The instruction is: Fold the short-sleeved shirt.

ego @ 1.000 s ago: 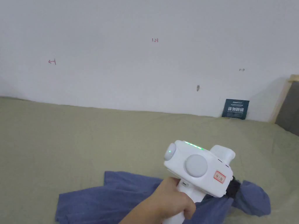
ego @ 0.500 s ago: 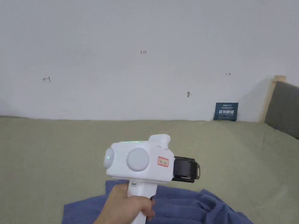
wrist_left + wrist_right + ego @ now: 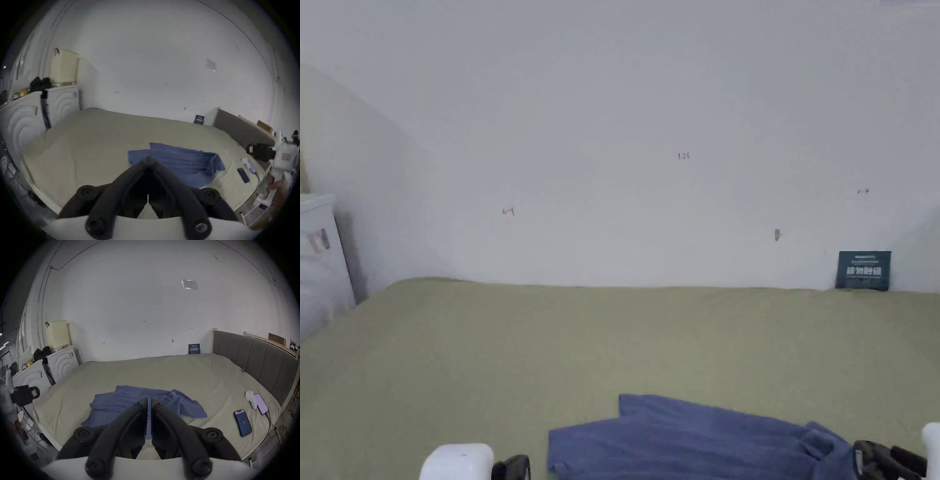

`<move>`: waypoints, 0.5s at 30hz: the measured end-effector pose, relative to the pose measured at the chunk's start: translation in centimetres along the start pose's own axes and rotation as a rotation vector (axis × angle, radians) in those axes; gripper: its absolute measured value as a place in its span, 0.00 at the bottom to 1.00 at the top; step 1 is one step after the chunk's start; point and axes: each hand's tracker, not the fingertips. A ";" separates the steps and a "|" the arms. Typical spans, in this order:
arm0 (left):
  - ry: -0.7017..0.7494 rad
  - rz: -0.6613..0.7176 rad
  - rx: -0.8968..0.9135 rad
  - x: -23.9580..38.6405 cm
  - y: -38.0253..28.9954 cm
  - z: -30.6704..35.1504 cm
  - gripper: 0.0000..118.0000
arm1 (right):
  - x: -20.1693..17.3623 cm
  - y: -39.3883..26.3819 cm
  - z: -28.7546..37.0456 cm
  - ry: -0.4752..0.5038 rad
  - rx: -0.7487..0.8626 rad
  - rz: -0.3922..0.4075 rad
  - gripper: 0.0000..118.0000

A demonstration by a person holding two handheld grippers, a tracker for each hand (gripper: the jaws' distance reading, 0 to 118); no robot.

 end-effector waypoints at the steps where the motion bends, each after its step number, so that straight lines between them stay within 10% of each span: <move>1: -0.007 -0.002 -0.012 0.0 -0.7 0.3 0.00 | -0.2 -0.5 0.2 0.010 -0.009 0.005 0.07; 15: -0.027 -0.035 -0.151 -3.2 6.5 -16.1 0.00 | 1.4 -1.8 -3.3 -0.021 -0.097 0.009 0.07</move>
